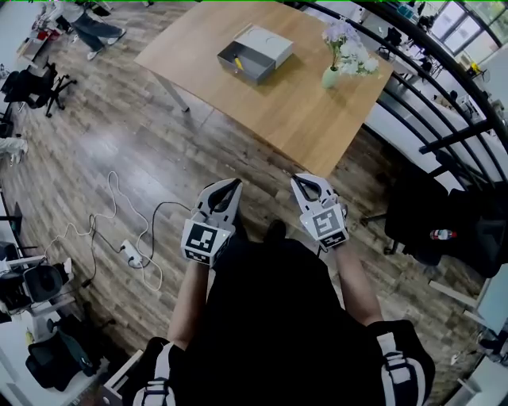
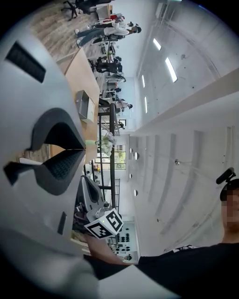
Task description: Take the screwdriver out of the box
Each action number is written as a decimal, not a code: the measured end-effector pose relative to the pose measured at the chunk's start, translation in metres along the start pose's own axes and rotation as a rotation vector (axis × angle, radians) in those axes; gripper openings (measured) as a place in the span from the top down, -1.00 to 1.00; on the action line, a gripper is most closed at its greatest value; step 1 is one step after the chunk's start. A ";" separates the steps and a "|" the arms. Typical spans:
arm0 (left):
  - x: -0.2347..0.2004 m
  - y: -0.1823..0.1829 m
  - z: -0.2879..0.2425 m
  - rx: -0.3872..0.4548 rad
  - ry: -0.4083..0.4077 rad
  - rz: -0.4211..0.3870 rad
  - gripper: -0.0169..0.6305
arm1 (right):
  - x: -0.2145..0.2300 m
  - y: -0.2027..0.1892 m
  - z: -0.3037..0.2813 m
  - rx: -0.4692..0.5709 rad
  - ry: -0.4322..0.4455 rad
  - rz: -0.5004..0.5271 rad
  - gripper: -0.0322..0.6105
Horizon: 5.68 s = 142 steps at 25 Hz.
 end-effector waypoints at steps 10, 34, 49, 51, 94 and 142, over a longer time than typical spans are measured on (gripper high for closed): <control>-0.061 -0.005 -0.003 -0.008 0.009 0.031 0.88 | 0.000 0.024 -0.052 -0.026 0.022 0.020 0.82; -0.192 -0.009 -0.020 0.001 -0.058 0.033 0.88 | -0.019 0.075 -0.170 -0.113 0.004 0.124 0.82; -0.264 -0.012 -0.026 0.007 -0.104 0.011 0.88 | -0.019 0.098 -0.232 -0.116 -0.058 0.090 0.82; -0.273 -0.014 -0.028 0.004 -0.114 0.009 0.88 | -0.020 0.100 -0.240 -0.119 -0.067 0.082 0.82; -0.334 -0.032 -0.030 -0.033 -0.082 0.050 0.88 | -0.013 0.121 -0.304 -0.151 -0.029 0.093 0.82; -0.336 0.037 -0.186 -0.062 0.081 -0.003 0.88 | 0.162 0.079 -0.350 -0.124 0.164 0.086 0.82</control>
Point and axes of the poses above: the fingertips, and each gripper's own axes: z backward along the fingers, x to its right, y out of its top, the point moved 2 cm from there along z, backward along the fingers, and after that the axes turned 5 degrees about y, right-handed, at the moved point
